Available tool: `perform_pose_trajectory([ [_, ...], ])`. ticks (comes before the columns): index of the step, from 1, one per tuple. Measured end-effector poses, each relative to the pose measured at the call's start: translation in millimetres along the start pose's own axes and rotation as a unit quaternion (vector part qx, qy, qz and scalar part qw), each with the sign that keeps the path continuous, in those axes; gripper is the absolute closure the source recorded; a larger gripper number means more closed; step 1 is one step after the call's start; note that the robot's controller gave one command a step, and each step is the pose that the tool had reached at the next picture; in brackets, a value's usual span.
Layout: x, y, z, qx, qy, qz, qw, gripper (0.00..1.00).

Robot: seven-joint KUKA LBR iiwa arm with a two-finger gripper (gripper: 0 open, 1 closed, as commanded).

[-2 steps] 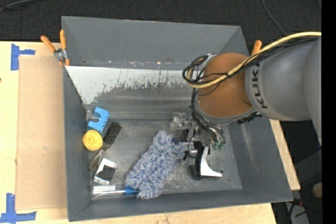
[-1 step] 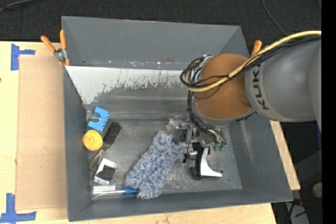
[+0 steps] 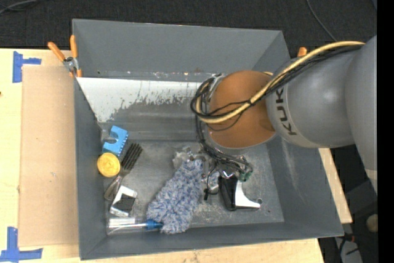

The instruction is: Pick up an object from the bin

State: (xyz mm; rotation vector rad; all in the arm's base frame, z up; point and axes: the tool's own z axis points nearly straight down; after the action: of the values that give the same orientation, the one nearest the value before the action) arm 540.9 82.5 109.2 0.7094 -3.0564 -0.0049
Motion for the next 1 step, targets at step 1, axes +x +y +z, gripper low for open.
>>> perform_pose_trajectory([
  [1,-3.0,13.6,29.7,0.003,-0.0022,-0.056,0.9984,0.00],
])
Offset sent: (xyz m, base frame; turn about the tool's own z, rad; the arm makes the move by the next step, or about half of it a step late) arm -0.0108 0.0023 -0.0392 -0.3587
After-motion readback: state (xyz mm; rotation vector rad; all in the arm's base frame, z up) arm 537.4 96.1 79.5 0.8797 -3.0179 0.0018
